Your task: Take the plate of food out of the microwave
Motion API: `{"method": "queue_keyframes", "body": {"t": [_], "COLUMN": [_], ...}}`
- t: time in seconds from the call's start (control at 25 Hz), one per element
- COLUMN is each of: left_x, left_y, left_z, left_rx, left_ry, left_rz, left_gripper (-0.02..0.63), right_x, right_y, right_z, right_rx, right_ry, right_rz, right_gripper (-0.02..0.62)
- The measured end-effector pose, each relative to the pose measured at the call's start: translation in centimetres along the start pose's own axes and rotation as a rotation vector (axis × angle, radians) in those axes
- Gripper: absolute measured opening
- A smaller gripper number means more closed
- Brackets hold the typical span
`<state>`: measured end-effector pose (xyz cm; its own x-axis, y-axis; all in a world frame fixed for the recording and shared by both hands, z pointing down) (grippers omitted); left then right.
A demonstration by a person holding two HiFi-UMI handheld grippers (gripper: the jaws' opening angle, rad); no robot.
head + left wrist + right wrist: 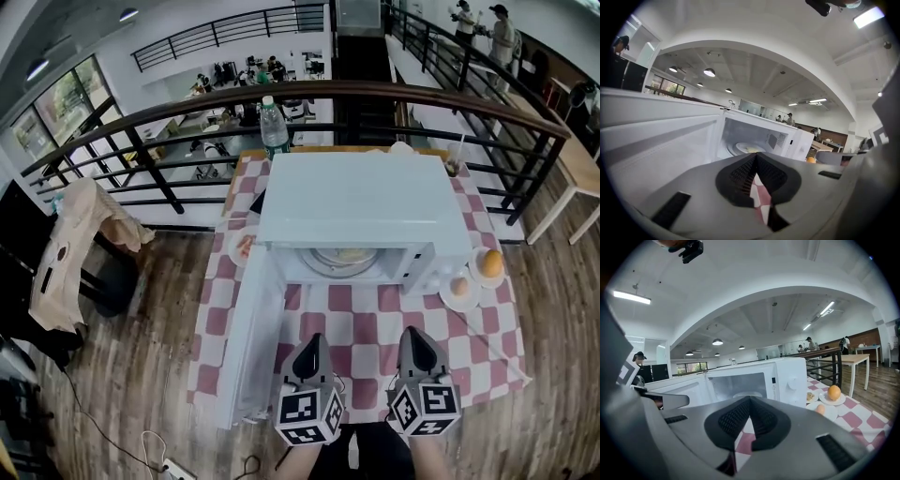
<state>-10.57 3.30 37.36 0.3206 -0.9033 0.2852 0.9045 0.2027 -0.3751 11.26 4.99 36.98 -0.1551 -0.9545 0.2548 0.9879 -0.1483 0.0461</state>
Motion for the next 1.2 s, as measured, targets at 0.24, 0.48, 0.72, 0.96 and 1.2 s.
{"method": "queue_keyframes", "body": {"t": [0.24, 0.48, 0.72, 0.96, 1.2], "left_x": [2.2, 4.6, 7.0, 9.6, 11.4], "left_y": [0.4, 0.9, 1.8, 2.0, 1.8], "left_z": [-0.1, -0.6, -0.4, 0.9, 1.5], "left_rx": [-0.013, -0.064, -0.141, -0.193, -0.266], "left_ry": [-0.003, 0.006, 0.005, -0.037, -0.048], "left_rz": [-0.043, -0.082, -0.091, -0.12, -0.114], "left_gripper": [0.008, 0.008, 0.008, 0.008, 0.008], "right_x": [2.6, 5.4, 7.5, 9.4, 10.5], "right_y": [1.1, 2.6, 3.7, 3.9, 3.8], "right_z": [-0.3, -0.8, -0.9, -0.3, 0.0], "right_rx": [-0.01, -0.007, -0.018, -0.013, 0.002], "right_ry": [-0.016, -0.031, -0.045, -0.066, -0.065], "right_rz": [-0.056, -0.11, -0.167, -0.229, -0.268], "right_gripper": [-0.009, -0.009, -0.009, -0.009, -0.009]}}
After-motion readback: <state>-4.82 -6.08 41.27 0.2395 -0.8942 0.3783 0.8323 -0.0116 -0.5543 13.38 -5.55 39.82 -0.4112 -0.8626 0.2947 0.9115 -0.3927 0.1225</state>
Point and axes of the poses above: the fingertips, and each gripper's own axes: x forward along the fingers, y to its right, z out of its underside, the point moved 10 cm from there along -x, backward along the fingers, and after that the axes turned 8 degrees about -x, right-handed, at the moved point
